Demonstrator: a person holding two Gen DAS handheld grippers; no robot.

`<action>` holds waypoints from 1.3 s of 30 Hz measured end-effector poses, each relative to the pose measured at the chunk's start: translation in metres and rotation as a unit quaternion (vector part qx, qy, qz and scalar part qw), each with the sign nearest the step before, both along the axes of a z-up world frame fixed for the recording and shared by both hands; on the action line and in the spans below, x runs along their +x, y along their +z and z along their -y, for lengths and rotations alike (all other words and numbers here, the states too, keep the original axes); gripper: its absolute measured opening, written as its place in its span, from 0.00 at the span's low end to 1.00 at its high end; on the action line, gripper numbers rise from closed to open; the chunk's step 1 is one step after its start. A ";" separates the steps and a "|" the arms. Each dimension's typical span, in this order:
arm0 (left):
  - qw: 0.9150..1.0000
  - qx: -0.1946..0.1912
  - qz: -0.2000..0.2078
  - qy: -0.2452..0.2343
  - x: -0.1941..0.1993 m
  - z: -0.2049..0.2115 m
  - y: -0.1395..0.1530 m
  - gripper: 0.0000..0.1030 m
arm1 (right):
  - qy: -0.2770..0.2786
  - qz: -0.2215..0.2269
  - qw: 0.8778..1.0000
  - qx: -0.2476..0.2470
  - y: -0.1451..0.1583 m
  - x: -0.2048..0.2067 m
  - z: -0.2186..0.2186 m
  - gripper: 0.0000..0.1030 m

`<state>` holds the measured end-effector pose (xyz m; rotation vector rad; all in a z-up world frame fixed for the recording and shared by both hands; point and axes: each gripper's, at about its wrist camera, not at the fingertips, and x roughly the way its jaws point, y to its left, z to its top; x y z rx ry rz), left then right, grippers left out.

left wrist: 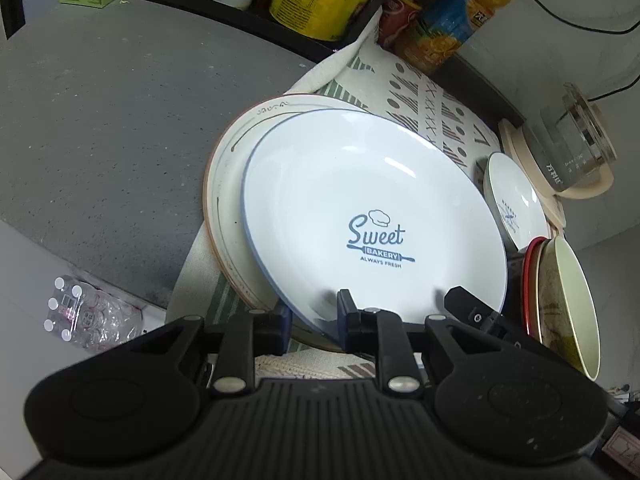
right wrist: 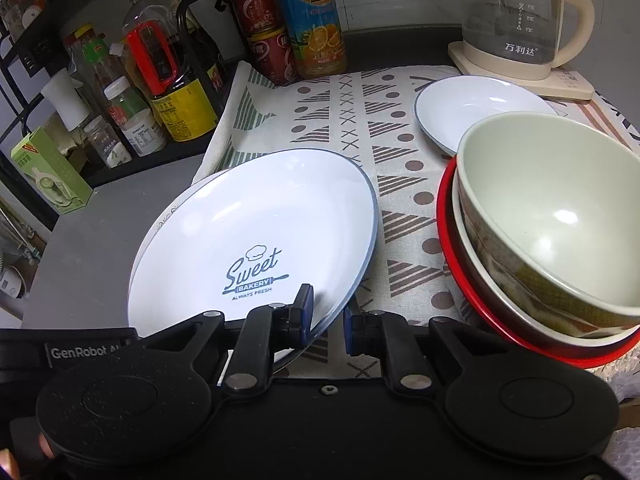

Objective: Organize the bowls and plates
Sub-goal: 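Lower the 'Sweet' plate with both grippers onto the flower-print plate, then open both grippers and release the 'Sweet' plate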

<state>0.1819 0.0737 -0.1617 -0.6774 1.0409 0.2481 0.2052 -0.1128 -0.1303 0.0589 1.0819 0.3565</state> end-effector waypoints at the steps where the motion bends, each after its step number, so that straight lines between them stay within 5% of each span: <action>1: 1.000 -0.001 -0.003 -0.001 0.000 -0.001 0.000 0.19 | 0.000 0.000 1.000 -0.001 -0.001 0.001 -0.001 0.14; 11: 0.999 0.035 -0.031 -0.018 0.005 -0.007 0.012 0.22 | -0.001 0.007 1.000 -0.014 -0.001 0.009 -0.007 0.12; 21: 0.997 0.066 -0.027 0.032 0.001 -0.040 0.015 0.30 | -0.006 -0.002 1.000 -0.029 -0.006 0.012 -0.009 0.13; 39: 0.997 0.045 -0.033 0.049 0.009 -0.048 -0.006 0.30 | 0.015 -0.041 0.999 -0.025 -0.024 0.021 -0.014 0.17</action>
